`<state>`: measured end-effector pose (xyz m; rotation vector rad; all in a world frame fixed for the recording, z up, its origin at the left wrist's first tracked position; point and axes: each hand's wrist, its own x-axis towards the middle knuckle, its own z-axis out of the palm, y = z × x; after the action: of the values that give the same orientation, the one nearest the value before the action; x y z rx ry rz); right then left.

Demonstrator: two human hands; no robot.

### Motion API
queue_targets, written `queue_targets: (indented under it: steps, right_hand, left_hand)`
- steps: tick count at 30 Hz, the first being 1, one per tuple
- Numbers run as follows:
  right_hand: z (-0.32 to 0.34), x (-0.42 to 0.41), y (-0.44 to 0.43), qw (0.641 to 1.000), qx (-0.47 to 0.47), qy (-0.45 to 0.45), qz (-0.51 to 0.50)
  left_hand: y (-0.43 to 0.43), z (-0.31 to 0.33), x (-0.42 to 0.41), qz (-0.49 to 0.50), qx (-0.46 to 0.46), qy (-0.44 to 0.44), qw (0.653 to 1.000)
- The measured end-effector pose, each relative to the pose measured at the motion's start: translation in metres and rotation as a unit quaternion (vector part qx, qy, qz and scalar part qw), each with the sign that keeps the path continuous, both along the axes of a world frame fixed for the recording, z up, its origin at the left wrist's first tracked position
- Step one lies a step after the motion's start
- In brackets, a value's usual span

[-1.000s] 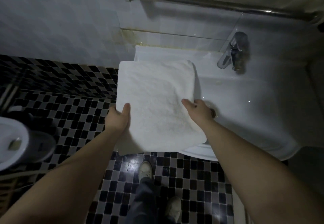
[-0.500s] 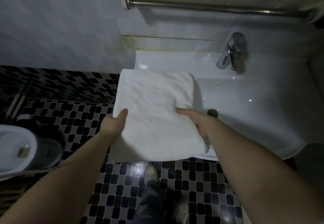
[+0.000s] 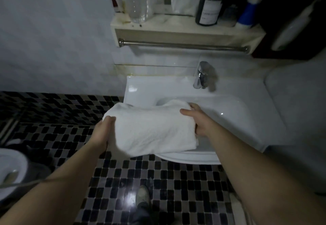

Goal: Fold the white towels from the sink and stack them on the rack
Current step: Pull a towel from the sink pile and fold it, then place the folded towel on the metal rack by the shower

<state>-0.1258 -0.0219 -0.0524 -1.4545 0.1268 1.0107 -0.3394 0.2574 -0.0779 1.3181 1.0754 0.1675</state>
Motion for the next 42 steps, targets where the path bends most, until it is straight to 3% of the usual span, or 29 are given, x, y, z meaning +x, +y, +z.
queue_targets:
  steps: [4,10,20,26,31,37,42]
  right_hand:
    - [0.043,0.001,-0.033,0.997,-0.011,-0.031,0.073]
    - [0.081,-0.004,-0.083,0.990,-0.015,-0.139,-0.003]
    - [0.119,-0.008,-0.146,0.962,-0.009,-0.237,-0.135]
    - [0.118,-0.010,-0.166,0.949,-0.030,-0.226,-0.218]
    - [0.107,-0.023,-0.169,0.902,-0.052,-0.213,-0.372]
    - [0.107,-0.068,-0.184,0.846,-0.163,-0.211,-0.462]
    - [0.108,-0.142,-0.201,0.814,-0.239,-0.192,-0.493]
  left_hand:
    - [-0.022,0.041,0.021,0.012,0.069,-0.034,0.997]
    - [-0.053,0.073,0.041,-0.033,0.167,-0.079,0.982]
    - [-0.096,0.118,0.101,-0.137,0.147,-0.152,0.968]
    - [-0.102,0.118,0.160,-0.189,0.087,-0.176,0.962]
    - [-0.112,0.114,0.216,-0.308,0.027,-0.149,0.939]
    - [-0.149,0.107,0.258,-0.431,0.017,-0.104,0.896]
    - [-0.204,0.099,0.252,-0.487,0.035,-0.134,0.862]
